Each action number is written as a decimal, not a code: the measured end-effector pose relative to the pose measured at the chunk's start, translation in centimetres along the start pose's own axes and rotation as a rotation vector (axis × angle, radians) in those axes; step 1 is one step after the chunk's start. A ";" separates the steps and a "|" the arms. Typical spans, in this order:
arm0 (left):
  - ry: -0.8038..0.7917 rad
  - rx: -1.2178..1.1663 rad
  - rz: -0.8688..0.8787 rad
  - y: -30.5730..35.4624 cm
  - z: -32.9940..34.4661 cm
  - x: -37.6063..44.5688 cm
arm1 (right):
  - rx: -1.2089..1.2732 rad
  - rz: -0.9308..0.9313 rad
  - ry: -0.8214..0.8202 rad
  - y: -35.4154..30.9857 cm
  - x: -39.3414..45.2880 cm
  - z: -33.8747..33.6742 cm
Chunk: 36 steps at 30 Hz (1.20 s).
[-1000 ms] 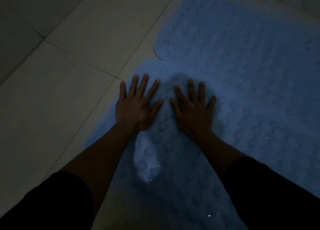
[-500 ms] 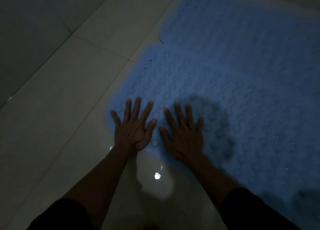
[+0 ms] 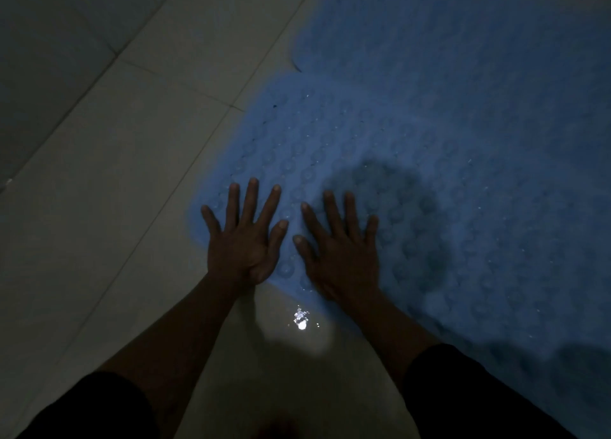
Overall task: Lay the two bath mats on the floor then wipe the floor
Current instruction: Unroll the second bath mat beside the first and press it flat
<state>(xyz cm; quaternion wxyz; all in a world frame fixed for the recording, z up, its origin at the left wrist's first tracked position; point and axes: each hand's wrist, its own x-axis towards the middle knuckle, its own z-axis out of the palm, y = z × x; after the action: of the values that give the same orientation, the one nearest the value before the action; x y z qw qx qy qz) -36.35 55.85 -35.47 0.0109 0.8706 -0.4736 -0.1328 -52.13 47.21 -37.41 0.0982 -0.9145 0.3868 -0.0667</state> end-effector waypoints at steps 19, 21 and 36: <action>0.022 0.086 0.504 24.6 5.3 -5.9 | -0.017 0.662 -0.036 20.9 -17.4 -7.4; 0.027 0.113 0.480 25.5 5.6 -5.8 | -0.035 0.649 -0.053 21.3 -17.5 -7.2; -0.026 0.181 0.466 26.5 5.5 -5.6 | -0.018 0.694 0.016 21.4 -17.1 -6.6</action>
<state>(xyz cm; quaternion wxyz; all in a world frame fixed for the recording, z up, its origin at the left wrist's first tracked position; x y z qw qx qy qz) -62.38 46.48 -35.71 -0.0428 0.7336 -0.6715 -0.0952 -80.15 44.08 -36.73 0.1041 -0.7288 0.6759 -0.0333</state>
